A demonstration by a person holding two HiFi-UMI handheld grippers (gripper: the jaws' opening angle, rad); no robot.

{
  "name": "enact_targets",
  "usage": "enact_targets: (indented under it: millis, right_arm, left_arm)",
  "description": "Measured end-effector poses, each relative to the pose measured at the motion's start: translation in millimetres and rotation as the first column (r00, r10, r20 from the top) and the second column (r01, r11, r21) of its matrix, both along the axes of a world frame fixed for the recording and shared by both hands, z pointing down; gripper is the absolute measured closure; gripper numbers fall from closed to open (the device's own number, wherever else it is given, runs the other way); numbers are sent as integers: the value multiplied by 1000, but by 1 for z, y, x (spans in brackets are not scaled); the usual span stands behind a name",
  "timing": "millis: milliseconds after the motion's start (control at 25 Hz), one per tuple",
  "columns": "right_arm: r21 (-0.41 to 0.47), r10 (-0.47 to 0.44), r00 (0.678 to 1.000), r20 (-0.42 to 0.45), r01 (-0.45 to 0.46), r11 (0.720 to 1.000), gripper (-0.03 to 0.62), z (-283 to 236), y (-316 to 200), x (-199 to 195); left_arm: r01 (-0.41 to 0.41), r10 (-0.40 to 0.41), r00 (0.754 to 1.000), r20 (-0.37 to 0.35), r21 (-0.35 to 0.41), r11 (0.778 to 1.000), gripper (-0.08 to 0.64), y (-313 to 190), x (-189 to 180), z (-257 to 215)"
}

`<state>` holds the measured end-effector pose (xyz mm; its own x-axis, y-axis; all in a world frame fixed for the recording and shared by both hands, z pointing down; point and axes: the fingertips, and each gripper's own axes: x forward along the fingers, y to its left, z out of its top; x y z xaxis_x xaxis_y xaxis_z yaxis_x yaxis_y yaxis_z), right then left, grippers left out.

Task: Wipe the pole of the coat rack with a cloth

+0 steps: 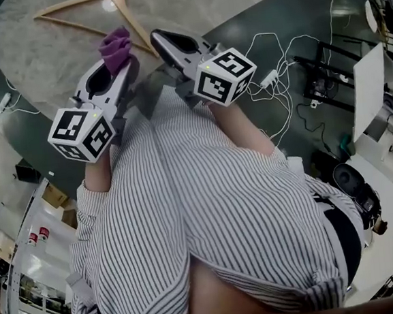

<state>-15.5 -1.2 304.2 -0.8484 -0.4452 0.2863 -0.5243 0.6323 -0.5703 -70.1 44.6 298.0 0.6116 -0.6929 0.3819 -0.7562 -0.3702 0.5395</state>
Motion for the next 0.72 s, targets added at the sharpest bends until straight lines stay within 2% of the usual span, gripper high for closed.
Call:
enact_targets:
  millis: [320,560,720]
  right_arm:
    - [-39,-21,1000,2,21,999,577,7,-8,9]
    - [-58,-13,999,-31,11,998,577,20,-21,14]
    - [-75,-3,999,-48,-1,997,577,25,-19,19]
  left_arm:
    - [-35,34,999,-11,-62,997,434,-12,20,11]
    - [-56,60,997,38,-108,993,434,-27,21,27]
    - [-103,109,993,41,-139,985,434,-27,27,35]
